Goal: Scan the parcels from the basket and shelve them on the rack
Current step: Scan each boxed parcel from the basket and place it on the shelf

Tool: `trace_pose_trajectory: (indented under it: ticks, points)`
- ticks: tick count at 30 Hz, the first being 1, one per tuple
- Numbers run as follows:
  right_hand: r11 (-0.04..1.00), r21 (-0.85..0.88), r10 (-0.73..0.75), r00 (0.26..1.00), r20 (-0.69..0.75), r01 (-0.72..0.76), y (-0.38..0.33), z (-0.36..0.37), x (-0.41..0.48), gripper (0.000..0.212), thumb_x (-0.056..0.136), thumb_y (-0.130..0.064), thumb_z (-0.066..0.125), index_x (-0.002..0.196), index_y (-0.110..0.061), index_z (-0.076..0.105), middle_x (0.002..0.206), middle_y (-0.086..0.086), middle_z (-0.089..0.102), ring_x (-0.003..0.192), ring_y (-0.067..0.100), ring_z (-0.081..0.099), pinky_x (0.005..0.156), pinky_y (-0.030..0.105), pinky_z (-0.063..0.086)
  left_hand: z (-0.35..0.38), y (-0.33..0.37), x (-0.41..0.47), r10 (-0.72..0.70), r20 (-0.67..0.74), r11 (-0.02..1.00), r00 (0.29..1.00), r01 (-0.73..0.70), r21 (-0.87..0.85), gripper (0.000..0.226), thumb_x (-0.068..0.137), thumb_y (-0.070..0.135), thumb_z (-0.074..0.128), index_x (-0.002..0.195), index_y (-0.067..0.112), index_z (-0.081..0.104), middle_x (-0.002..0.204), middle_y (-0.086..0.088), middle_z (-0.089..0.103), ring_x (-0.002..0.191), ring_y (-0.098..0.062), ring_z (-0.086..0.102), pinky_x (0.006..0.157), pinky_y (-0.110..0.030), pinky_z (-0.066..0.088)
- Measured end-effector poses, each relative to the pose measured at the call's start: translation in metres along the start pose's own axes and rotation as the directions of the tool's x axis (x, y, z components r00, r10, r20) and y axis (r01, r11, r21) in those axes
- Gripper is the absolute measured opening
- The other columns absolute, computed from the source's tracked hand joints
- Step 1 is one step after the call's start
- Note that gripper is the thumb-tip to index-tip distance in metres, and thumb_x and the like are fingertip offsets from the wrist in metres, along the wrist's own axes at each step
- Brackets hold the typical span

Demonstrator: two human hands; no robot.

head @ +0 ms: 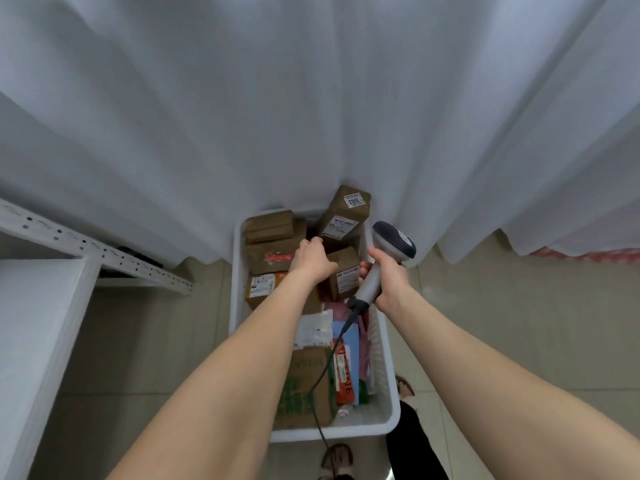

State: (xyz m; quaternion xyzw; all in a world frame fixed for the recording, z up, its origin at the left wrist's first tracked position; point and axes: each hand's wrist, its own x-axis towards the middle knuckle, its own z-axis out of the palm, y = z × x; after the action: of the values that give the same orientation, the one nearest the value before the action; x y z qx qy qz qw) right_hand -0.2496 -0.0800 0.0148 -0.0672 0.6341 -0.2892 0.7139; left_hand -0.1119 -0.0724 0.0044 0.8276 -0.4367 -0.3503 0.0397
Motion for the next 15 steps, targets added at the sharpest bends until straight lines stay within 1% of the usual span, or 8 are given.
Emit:
trace_pose_trajectory:
  ticks: [3,6,8,11,13,15]
  points:
    - [0.997,-0.050,-0.065,0.998,-0.001,0.064,-0.016,0.004,0.056,0.023,0.085,-0.020,0.074,0.096,-0.005,0.062,0.070,0.006,0.061,0.058,0.016,0.058,0.057,0.029,0.053,0.018,0.015,0.054,0.010,-0.033,1.000,0.999,-0.011,-0.021,0.071,0.082,0.025,0.070,0.142,0.011,0.035,0.141,-0.014,0.039,0.127,-0.031,0.045,0.101,-0.040,0.041]
    - [0.991,-0.070,-0.113,0.994,0.013,0.113,-0.030,0.009,0.110,0.021,0.084,-0.015,0.073,0.097,-0.006,0.060,0.079,0.006,0.061,0.068,0.017,0.061,0.056,0.032,0.055,0.032,0.025,0.104,0.044,-0.077,0.997,0.996,-0.049,-0.064,0.065,0.081,0.027,0.070,0.137,0.011,0.039,0.135,-0.014,0.044,0.122,-0.030,0.048,0.097,-0.038,0.043]
    - [0.990,-0.069,-0.118,0.992,0.035,0.121,-0.037,0.015,0.142,0.018,0.084,-0.012,0.072,0.094,-0.013,0.057,0.087,0.008,0.061,0.076,0.019,0.062,0.063,0.036,0.059,0.042,0.030,0.134,0.060,-0.103,0.989,0.993,-0.073,-0.132,0.062,0.084,0.028,0.068,0.136,0.011,0.040,0.134,-0.014,0.045,0.121,-0.030,0.049,0.096,-0.037,0.043]
    - [0.985,-0.087,-0.145,0.986,0.078,0.152,-0.043,0.027,0.181,0.020,0.083,-0.010,0.070,0.094,-0.019,0.055,0.098,0.011,0.062,0.086,0.024,0.062,0.075,0.040,0.058,0.055,0.035,0.172,0.026,-0.123,0.967,0.992,-0.056,-0.249,0.063,0.091,0.027,0.060,0.144,0.010,0.032,0.144,-0.014,0.038,0.128,-0.030,0.045,0.101,-0.036,0.039]
    - [0.977,-0.119,-0.166,0.980,0.112,0.179,-0.046,0.034,0.200,0.022,0.083,-0.010,0.069,0.101,-0.015,0.058,0.105,0.013,0.066,0.093,0.028,0.064,0.088,0.045,0.055,0.062,0.037,0.191,0.006,-0.131,0.944,0.991,-0.049,-0.327,0.060,0.094,0.026,0.055,0.146,0.009,0.029,0.147,-0.013,0.035,0.129,-0.029,0.044,0.097,-0.032,0.039]
    - [0.976,-0.118,-0.167,0.975,0.146,0.185,-0.047,0.042,0.214,0.033,0.084,-0.009,0.068,0.116,-0.008,0.060,0.112,0.016,0.067,0.102,0.032,0.066,0.095,0.050,0.052,0.065,0.039,0.204,0.001,-0.125,0.919,0.992,-0.050,-0.391,0.055,0.096,0.026,0.052,0.145,0.010,0.032,0.145,-0.012,0.039,0.125,-0.027,0.048,0.089,-0.029,0.040]
